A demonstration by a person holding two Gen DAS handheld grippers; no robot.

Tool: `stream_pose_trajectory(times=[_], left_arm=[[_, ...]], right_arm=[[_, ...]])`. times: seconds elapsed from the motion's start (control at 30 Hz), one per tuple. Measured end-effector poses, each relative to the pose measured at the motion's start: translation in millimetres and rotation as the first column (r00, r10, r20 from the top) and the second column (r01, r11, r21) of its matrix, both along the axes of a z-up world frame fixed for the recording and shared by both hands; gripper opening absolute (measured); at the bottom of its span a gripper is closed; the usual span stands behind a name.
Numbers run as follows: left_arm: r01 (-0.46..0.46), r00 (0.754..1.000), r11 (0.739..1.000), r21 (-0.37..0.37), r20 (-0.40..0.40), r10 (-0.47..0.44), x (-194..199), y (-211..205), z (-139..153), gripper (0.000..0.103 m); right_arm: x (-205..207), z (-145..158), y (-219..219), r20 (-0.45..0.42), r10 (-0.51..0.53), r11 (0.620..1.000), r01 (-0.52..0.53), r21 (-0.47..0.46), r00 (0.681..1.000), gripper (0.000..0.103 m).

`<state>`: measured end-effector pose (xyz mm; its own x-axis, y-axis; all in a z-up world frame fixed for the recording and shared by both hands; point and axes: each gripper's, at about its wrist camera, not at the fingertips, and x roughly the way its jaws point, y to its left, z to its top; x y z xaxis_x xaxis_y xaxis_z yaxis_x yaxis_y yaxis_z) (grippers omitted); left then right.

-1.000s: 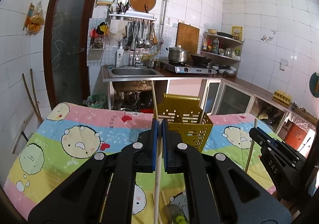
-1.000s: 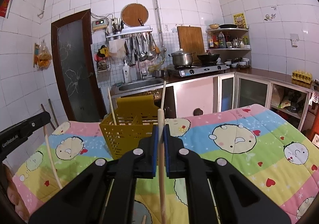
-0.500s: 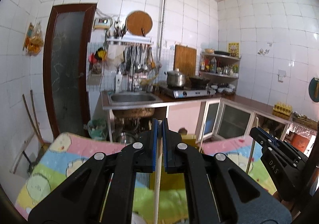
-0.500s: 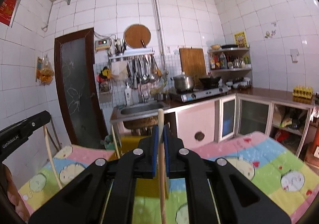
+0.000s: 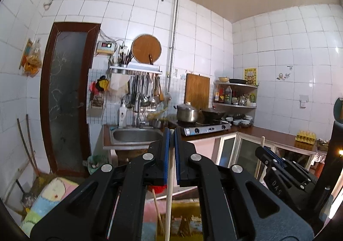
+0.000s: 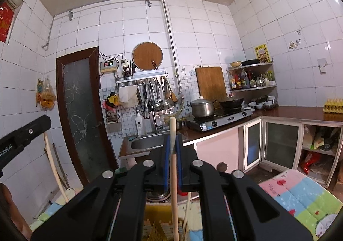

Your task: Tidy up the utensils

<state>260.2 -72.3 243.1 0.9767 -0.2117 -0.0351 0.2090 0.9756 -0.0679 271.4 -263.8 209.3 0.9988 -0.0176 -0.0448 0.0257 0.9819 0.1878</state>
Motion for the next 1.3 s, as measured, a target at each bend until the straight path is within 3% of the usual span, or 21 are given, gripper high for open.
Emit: stream_pose_trajectory(times=[0.17, 0.57, 1.0, 1.13, 1.27, 1.3], left_arm=[[0.006, 1.000, 1.000, 0.002, 0.009, -0.006, 28.3, -7.0, -3.4, 0.003], [0.027, 0.994, 0.999, -0.032, -0.103, -0.030, 85.5, -9.8, -58.1, 0.003], [-0.002, 0.971, 0.999, 0.041, -0.238, 0.011, 103.6, -3.8, -133.5, 0.003], [-0.016, 0.962, 0.998, 0.068, -0.272, 0.034, 104.6, -1.1, -142.7, 0.005], [-0.026, 0.956, 0.996, 0.083, -0.290, 0.049, 95.0, 5.3, -135.8, 0.006], [-0.028, 0.954, 0.996, 0.088, -0.294, 0.053, 90.1, 8.5, -130.9, 0.010]], right_arm=[[31.3, -6.9, -0.2, 0.011, 0.003, 1.000, -0.003, 0.000, 1.000, 0.006], [77.2, -47.1, 3.7, -0.031, 0.014, 1.000, -0.015, -0.019, 0.999, 0.006], [83.8, -102.9, 1.6, -0.144, 0.032, 0.999, -0.036, -0.023, 0.989, 0.006], [84.3, -110.8, 4.7, -0.188, 0.033, 0.999, -0.039, -0.029, 0.982, 0.007], [78.2, -104.6, 5.1, -0.231, 0.021, 0.998, -0.035, -0.057, 0.973, 0.007], [75.9, -102.0, 3.5, -0.237, 0.018, 0.998, -0.032, -0.057, 0.971, 0.008]])
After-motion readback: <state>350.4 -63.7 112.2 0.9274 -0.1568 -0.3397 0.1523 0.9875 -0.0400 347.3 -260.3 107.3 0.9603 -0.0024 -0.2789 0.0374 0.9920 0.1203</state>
